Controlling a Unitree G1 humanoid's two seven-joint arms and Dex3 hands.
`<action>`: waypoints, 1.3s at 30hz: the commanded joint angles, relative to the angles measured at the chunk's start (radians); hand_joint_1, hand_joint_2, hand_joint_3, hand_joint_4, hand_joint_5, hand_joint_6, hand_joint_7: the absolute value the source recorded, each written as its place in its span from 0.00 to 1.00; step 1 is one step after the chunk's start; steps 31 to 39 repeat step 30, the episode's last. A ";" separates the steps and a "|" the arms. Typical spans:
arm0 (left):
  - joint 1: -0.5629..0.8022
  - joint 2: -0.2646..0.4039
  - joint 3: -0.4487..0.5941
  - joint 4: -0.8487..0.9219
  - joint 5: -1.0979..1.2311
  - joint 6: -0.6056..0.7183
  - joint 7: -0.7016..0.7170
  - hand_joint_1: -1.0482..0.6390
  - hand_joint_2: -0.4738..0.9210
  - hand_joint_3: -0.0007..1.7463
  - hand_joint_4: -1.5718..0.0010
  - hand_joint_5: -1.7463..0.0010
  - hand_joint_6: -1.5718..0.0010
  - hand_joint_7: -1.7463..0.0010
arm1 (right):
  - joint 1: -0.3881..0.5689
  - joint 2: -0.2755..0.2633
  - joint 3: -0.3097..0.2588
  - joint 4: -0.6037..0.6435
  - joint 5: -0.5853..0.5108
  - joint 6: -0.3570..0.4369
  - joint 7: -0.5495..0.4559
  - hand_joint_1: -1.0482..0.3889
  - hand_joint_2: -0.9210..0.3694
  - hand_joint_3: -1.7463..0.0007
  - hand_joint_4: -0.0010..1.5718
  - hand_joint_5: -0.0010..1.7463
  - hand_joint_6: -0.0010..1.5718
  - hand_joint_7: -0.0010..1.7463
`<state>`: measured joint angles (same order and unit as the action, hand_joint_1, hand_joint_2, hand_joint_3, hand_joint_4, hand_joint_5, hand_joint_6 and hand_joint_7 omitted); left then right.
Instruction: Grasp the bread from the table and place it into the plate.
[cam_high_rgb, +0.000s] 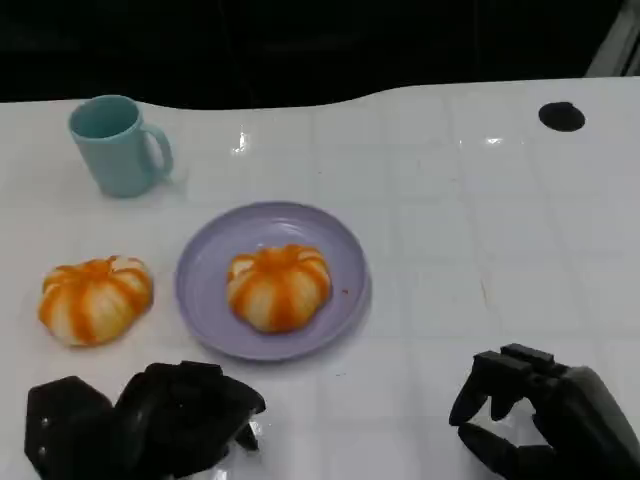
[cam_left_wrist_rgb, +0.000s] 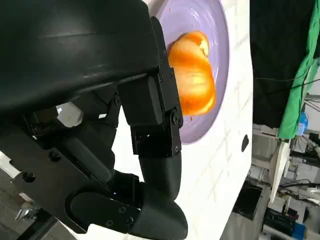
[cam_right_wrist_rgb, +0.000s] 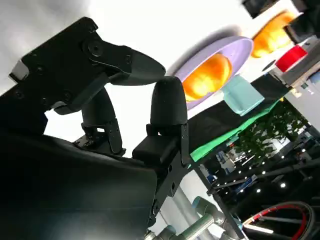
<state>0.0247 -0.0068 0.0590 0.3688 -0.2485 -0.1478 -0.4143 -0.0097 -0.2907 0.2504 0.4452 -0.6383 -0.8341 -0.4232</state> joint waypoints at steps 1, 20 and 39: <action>-0.003 0.020 0.013 0.006 -0.006 0.011 -0.002 0.00 0.71 0.26 0.43 0.15 0.00 0.84 | -0.035 0.001 0.000 0.052 -0.009 -0.006 -0.034 0.50 0.34 0.44 0.42 0.98 0.39 0.84; -0.011 0.032 0.018 0.028 -0.004 -0.002 -0.010 0.00 0.72 0.25 0.44 0.14 0.01 0.84 | -0.068 0.022 0.012 0.110 0.010 0.007 -0.025 0.50 0.33 0.47 0.43 0.96 0.41 0.80; -0.017 0.029 0.020 0.041 -0.003 -0.008 -0.009 0.00 0.73 0.24 0.43 0.14 0.00 0.83 | -0.065 0.019 0.009 0.107 0.015 0.011 -0.021 0.50 0.33 0.48 0.44 0.95 0.42 0.79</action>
